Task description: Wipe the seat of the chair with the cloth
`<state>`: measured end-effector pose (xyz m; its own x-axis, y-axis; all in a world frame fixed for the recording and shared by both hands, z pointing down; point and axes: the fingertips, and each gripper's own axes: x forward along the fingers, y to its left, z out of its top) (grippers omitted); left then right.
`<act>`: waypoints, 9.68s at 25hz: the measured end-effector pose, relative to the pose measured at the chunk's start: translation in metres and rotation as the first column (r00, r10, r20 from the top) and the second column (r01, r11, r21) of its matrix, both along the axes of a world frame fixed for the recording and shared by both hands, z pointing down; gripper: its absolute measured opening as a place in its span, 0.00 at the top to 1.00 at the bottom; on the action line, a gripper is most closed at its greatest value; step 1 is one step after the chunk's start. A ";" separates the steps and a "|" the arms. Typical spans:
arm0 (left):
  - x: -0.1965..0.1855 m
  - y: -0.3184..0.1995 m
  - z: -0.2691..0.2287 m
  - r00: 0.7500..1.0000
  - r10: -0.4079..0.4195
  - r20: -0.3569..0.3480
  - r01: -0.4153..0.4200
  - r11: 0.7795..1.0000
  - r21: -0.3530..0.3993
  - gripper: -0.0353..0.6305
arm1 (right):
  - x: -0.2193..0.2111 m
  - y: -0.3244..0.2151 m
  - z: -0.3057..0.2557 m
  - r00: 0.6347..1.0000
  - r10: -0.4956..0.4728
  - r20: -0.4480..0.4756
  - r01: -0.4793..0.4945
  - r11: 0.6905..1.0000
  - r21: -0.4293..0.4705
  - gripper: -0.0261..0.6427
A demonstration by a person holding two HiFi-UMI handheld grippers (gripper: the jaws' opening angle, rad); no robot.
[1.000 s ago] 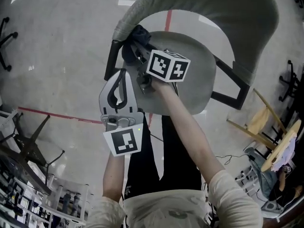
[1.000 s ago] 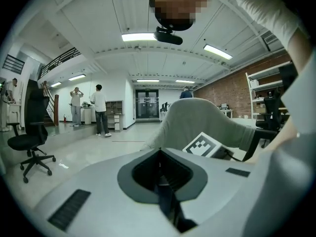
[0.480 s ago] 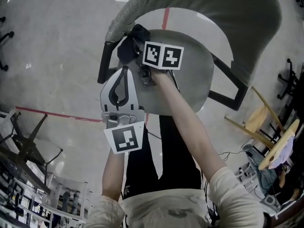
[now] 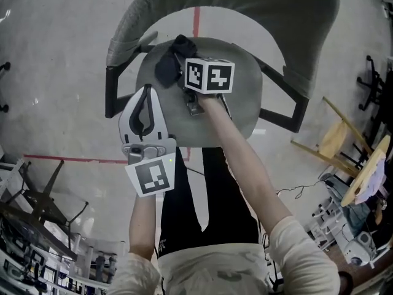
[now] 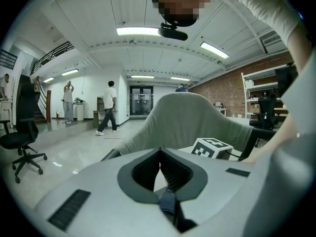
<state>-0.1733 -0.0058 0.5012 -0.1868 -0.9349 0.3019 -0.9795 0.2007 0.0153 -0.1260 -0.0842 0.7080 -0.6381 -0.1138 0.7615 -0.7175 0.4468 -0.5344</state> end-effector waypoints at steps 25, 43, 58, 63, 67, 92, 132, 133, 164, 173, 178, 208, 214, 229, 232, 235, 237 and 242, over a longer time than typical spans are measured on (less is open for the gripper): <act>0.086 -0.050 -0.009 0.982 0.187 0.023 -0.187 0.982 0.014 0.92 | 0.222 -0.073 -0.005 0.884 0.184 -0.429 -0.060 0.956 0.287 0.88; 0.079 -0.043 -0.004 0.987 0.159 0.027 -0.159 0.987 -0.006 0.92 | 0.261 -0.082 -0.006 0.797 0.324 -0.511 -0.129 0.916 0.380 0.88; 0.040 -0.030 -0.014 0.995 0.078 0.061 -0.079 0.997 0.005 0.92 | 0.206 -0.085 -0.136 0.918 0.367 -0.152 -0.224 0.795 0.563 0.88; 0.017 -0.012 -0.023 0.996 0.015 0.094 -0.018 0.999 0.032 0.92 | 0.141 -0.067 -0.223 0.956 0.275 0.101 -0.279 0.749 0.602 0.88; 0.002 0.008 -0.037 0.989 -0.053 0.136 0.045 0.997 0.068 0.92 | 0.084 -0.036 -0.241 0.960 0.155 0.232 -0.259 0.802 0.538 0.88; -0.083 0.092 -0.022 0.964 -0.242 0.113 0.240 0.970 0.033 0.92 | -0.080 0.138 -0.034 0.986 -0.043 0.159 0.060 0.992 -0.108 0.88; 0.039 -0.013 -0.041 0.996 0.023 0.084 -0.029 0.997 0.069 0.92 | 0.163 0.060 -0.006 0.971 0.079 -0.224 -0.060 0.994 0.093 0.88; 0.043 -0.015 -0.042 0.996 0.032 0.085 -0.038 0.997 0.068 0.92 | 0.175 0.056 -0.006 0.966 0.086 -0.244 -0.061 0.992 0.107 0.88; 0.086 -0.024 -0.045 0.992 0.100 0.083 -0.105 0.993 0.052 0.92 | 0.298 0.030 -0.010 0.754 0.214 -0.621 0.018 0.938 0.345 0.88; 0.073 -0.022 -0.044 0.995 0.084 0.057 -0.087 0.995 0.050 0.92 | 0.292 0.028 -0.023 0.795 0.225 -0.563 -0.040 0.946 0.323 0.88; 0.062 -0.018 -0.044 0.995 0.071 0.067 -0.074 0.996 0.050 0.92 | 0.275 0.013 -0.062 0.847 0.277 -0.453 -0.089 0.915 0.393 0.88; -0.066 0.098 -0.049 0.948 -0.273 0.162 0.267 0.962 0.062 0.92 | -0.050 0.109 -0.267 0.925 -0.230 0.303 0.070 0.886 0.458 0.88; -0.100 0.153 -0.027 0.926 -0.338 0.165 0.337 0.941 0.038 0.92 | -0.079 0.161 -0.216 0.923 -0.277 0.265 0.159 0.906 0.393 0.88; -0.103 0.189 -0.002 0.920 -0.371 0.129 0.372 0.928 0.019 0.92 | -0.057 0.238 -0.052 0.964 -0.236 0.126 0.246 0.967 -0.068 0.88; -0.104 0.185 -0.003 0.925 -0.356 0.132 0.356 0.934 0.024 0.92 | -0.054 0.233 -0.032 0.974 -0.212 0.085 0.220 0.971 -0.091 0.88; -0.103 0.183 -0.002 0.929 -0.346 0.131 0.347 0.938 0.021 0.92 | -0.051 0.231 -0.019 0.982 -0.178 0.067 0.186 0.973 -0.135 0.88; -0.102 0.183 0.001 0.930 -0.345 0.128 0.348 0.938 0.005 0.92 | -0.049 0.229 -0.014 0.981 -0.185 0.055 0.191 0.973 -0.130 0.88; -0.097 0.172 -0.006 0.937 -0.326 0.125 0.325 0.945 0.027 0.92 | -0.046 0.224 -0.010 0.978 -0.208 0.032 0.210 0.972 -0.108 0.88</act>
